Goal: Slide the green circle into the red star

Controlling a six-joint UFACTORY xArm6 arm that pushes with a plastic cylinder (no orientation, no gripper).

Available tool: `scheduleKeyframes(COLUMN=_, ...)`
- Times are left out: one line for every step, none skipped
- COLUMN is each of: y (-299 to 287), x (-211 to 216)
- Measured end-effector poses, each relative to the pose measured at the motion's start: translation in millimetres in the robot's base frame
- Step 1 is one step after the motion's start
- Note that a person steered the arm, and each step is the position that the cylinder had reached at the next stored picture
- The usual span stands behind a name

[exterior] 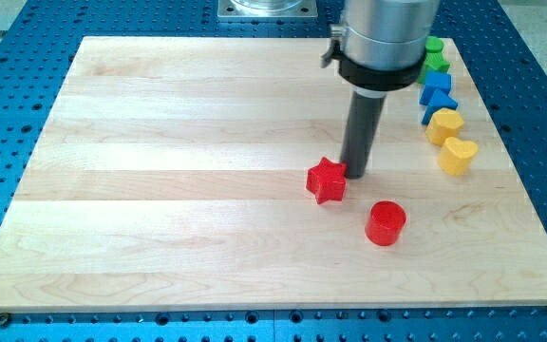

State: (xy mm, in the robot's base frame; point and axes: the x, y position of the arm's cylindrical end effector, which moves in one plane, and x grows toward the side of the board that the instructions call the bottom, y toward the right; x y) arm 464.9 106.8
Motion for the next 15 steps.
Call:
scheduleKeyframes(y=-49, x=-36)
scheduleKeyframes(y=-75, x=-6)
scheduleKeyframes(y=3, x=36)
scheduleKeyframes(y=5, x=23)
scheduleKeyframes(y=-9, x=-51)
scheduleKeyframes(y=-36, x=-161)
scheduleKeyframes(y=-4, x=-264)
scheduleKeyframes(y=90, x=-272)
scheduleKeyframes(y=202, x=-258)
scheduleKeyframes(y=165, x=-240)
scheduleKeyframes(y=64, x=-222)
scheduleKeyframes(y=-33, x=-188)
scheduleKeyframes(y=-99, x=-171)
scheduleKeyframes(y=-111, x=-173)
scheduleKeyframes(y=-108, x=-48)
